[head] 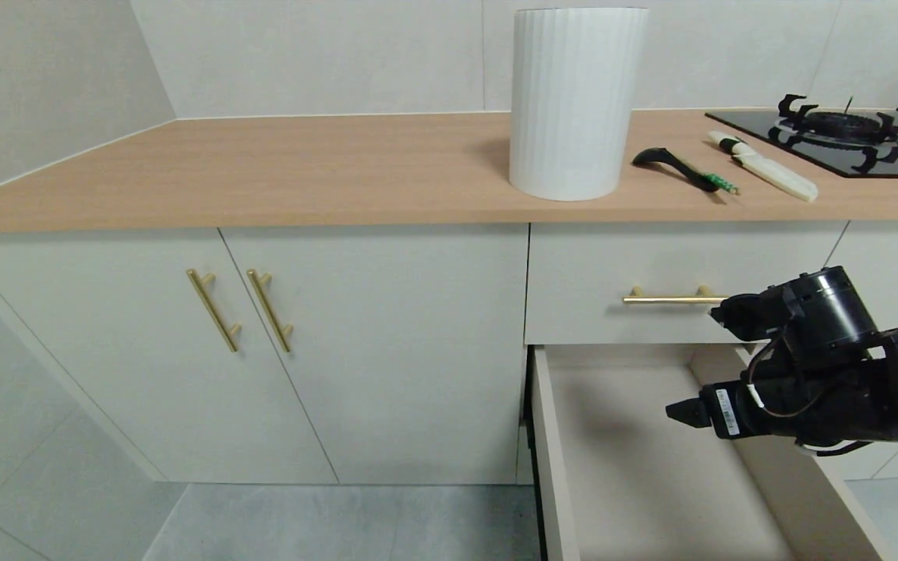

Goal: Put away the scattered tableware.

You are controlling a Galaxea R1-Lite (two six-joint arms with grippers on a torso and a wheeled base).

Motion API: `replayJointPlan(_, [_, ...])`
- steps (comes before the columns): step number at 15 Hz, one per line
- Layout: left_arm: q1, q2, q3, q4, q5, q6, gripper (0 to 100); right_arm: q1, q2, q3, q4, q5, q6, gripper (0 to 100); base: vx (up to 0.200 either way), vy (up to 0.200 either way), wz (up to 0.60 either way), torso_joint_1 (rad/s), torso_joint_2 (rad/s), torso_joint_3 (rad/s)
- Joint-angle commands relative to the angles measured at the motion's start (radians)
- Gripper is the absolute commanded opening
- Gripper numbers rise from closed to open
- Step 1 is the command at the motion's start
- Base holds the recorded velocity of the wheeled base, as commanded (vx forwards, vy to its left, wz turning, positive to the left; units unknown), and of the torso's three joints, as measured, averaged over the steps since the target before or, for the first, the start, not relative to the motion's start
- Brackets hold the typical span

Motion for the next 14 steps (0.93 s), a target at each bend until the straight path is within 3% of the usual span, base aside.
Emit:
replayJointPlan(1, [0.000,0.000,0.000,0.000,0.000,-0.001,100,0.000,-0.004,0.001,-0.006,-0.001,0.000,100,0.000,0.000,0.00,0.193,-0.53,-0.315])
replayJointPlan(14, [0.000,0.000,0.000,-0.002,0.000,-0.001,100,0.000,-0.006,0.020,-0.103,-0.012,0.000,100,0.000,0.000,0.00,0.187,-0.49,-0.284])
